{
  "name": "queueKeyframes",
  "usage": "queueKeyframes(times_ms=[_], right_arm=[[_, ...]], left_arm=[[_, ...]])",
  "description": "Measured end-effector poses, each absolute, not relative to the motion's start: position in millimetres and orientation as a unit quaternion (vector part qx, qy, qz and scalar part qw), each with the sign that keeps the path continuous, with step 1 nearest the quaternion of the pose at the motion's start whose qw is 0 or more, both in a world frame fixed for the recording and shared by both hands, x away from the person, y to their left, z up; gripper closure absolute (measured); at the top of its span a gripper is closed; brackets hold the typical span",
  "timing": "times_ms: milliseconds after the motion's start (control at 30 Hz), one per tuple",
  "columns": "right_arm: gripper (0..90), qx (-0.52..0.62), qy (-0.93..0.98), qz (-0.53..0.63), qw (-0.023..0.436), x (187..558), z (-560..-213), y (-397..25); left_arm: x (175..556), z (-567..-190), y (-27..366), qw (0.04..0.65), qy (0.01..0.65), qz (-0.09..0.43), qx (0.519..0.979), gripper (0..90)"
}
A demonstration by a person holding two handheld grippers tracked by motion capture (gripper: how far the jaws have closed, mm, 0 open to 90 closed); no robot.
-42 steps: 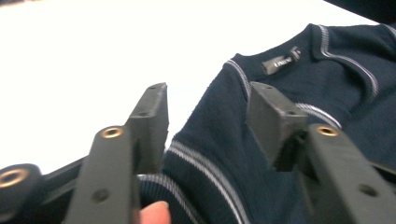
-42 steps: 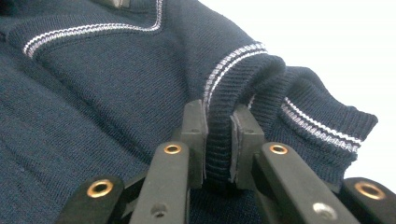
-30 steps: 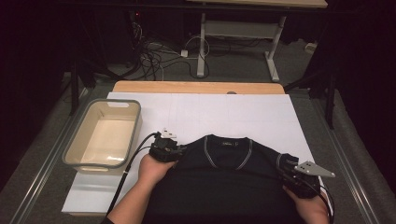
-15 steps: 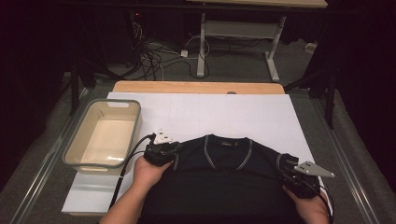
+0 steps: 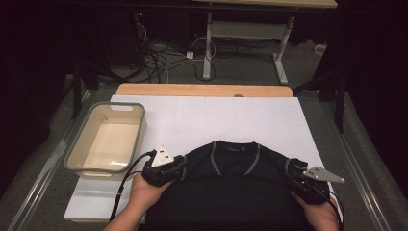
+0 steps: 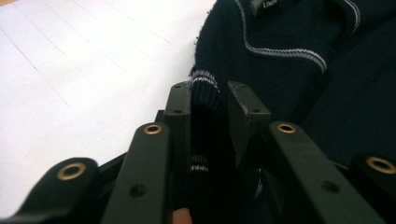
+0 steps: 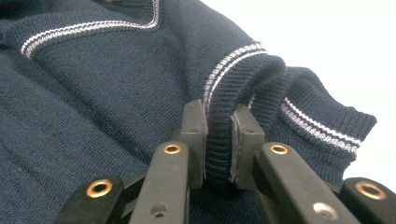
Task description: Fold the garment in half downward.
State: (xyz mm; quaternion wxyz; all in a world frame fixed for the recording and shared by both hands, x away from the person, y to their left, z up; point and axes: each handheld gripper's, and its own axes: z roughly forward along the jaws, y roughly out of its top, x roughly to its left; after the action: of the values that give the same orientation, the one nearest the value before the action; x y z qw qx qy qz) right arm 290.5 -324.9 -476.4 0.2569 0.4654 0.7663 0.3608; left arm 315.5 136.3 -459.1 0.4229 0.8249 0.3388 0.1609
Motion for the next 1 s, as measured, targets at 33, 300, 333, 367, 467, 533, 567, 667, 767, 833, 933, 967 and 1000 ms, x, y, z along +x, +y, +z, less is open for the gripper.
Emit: queueKeyframes(times_ms=[33, 300, 333, 367, 467, 533, 567, 667, 767, 833, 933, 967, 1000], right_arm=[[79.3, 0.466, 0.766, 0.361, 0.257, 290.6, -476.4, -325.0], [79.2, 0.465, 0.767, 0.360, 0.258, 290.6, -476.5, -324.8], [79.2, 0.466, 0.766, 0.360, 0.257, 290.6, -476.4, -324.8], [79.2, 0.466, 0.766, 0.360, 0.257, 290.6, -476.4, -324.9], [79.1, 0.466, 0.766, 0.361, 0.257, 290.6, -476.4, -324.9], [79.1, 0.465, 0.767, 0.361, 0.257, 290.7, -476.4, -325.2], [79.1, 0.465, 0.767, 0.361, 0.257, 290.7, -476.4, -325.2], [79.1, 0.465, 0.767, 0.361, 0.257, 290.7, -476.4, -325.2], [79.1, 0.465, 0.766, 0.362, 0.256, 290.7, -476.4, -325.3], [79.0, 0.465, 0.766, 0.362, 0.256, 290.7, -476.4, -325.3], [78.8, 0.465, 0.766, 0.362, 0.256, 290.5, -476.3, -325.3], [78.8, 0.465, 0.766, 0.363, 0.255, 290.5, -476.3, -325.5], [78.7, 0.465, 0.766, 0.363, 0.255, 290.5, -476.3, -325.5]], left_arm=[[314.8, -459.3, 135.7, 0.422, 0.339, 0.163, 0.825, 70.9], [316.8, -457.2, 120.7, 0.420, 0.331, 0.167, 0.828, 60.8], [317.5, -457.2, 118.2, 0.419, 0.330, 0.169, 0.829, 59.4], [318.2, -457.1, 116.1, 0.420, 0.329, 0.169, 0.829, 59.3], [320.0, -456.3, 111.4, 0.428, 0.328, 0.166, 0.826, 59.4], [320.4, -455.4, 107.8, 0.426, 0.325, 0.169, 0.827, 59.6], [320.6, -455.0, 106.4, 0.425, 0.322, 0.168, 0.829, 61.4], [321.9, -455.3, 103.1, 0.412, 0.322, 0.176, 0.834, 70.8], [324.3, -457.6, 105.3, 0.408, 0.324, 0.181, 0.834, 78.8], [322.5, -456.5, 110.5, 0.424, 0.328, 0.178, 0.826, 80.0], [313.0, -453.1, 120.9, 0.443, 0.321, 0.182, 0.817, 80.1], [309.6, -453.0, 125.4, 0.450, 0.320, 0.179, 0.815, 80.1], [306.2, -453.4, 130.4, 0.456, 0.319, 0.175, 0.812, 80.1]])
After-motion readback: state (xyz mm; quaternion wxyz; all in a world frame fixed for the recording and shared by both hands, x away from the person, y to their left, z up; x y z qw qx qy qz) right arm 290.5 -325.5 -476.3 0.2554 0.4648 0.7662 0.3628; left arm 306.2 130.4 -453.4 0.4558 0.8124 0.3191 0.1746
